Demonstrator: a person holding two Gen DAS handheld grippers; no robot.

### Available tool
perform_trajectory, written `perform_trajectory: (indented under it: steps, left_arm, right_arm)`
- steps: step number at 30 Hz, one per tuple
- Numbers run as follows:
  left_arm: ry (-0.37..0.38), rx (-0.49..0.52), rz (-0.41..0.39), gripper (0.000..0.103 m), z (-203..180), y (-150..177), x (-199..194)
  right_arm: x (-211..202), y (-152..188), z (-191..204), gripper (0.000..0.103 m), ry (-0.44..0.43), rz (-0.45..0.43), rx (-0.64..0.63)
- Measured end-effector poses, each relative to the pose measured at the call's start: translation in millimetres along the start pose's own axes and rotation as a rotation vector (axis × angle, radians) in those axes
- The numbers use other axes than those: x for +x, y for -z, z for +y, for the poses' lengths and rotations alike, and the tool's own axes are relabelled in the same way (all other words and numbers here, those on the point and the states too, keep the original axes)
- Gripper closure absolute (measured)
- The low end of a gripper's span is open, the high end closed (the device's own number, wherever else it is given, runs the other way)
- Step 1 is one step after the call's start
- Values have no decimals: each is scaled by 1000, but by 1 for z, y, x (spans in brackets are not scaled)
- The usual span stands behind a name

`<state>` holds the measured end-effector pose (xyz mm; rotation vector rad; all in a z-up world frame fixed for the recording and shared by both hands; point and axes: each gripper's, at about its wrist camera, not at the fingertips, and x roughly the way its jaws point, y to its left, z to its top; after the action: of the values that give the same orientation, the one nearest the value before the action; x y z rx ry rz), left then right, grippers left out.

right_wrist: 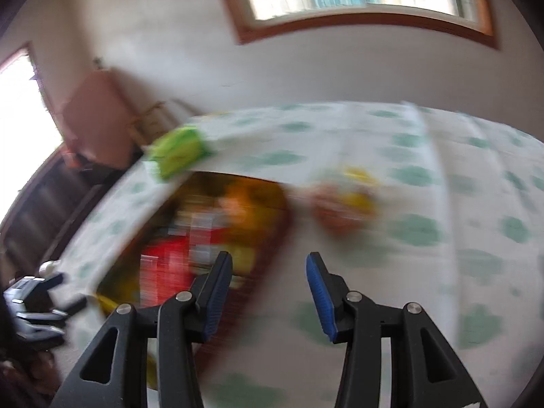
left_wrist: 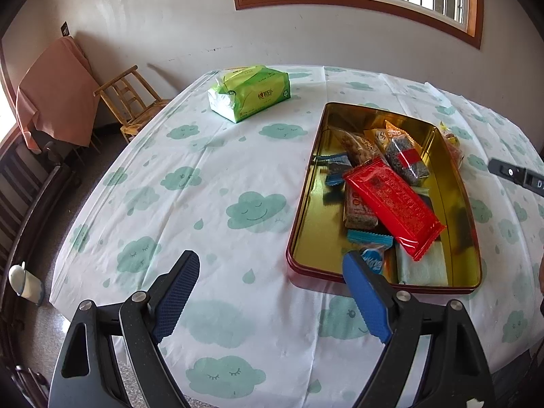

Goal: Organize snacks
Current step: 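Lower the red bar into the tin and open the right gripper, then grasp the clear bag of orange snacks with the right gripper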

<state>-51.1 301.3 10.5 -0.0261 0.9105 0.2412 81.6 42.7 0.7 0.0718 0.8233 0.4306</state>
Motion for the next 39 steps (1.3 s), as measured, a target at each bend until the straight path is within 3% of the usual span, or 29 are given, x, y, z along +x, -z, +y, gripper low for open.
perform_trajectory:
  steps: [4, 8, 15, 17, 23, 29, 32, 33, 36, 39]
  left_arm:
    - [5, 9, -2, 19, -6, -3, -3]
    - [4, 29, -3, 18, -14, -7, -6]
    - [20, 24, 3, 17, -21, -18, -12]
    - [26, 30, 1, 17, -26, -22, -14]
    - [30, 69, -3, 15, -43, -31, -17]
    - [27, 101, 0, 15, -56, -37, -16]
    - [23, 107, 4, 15, -60, -40, -16]
    - [22, 107, 4, 15, -61, -40, -17]
    - [31, 115, -4, 15, -65, -44, -20]
    - [65, 135, -23, 15, -74, -51, -28]
  right_arm:
    - [5, 3, -46, 56, 67, 34, 63]
    - [14, -2, -54, 56, 63, 30, 39]
    - [40, -44, -29, 56, -35, 36, -270]
    - [53, -54, -23, 56, -59, 83, -372]
    - [96, -69, -11, 56, -9, 188, -600]
    - [129, -72, -8, 56, -54, 284, -679]
    - [141, -73, -12, 59, -56, 337, -663]
    - [143, -74, -14, 65, -63, 358, -642]
    - [127, -60, -14, 66, -27, 342, -665]
    - [85, -31, -26, 66, -27, 295, -619]
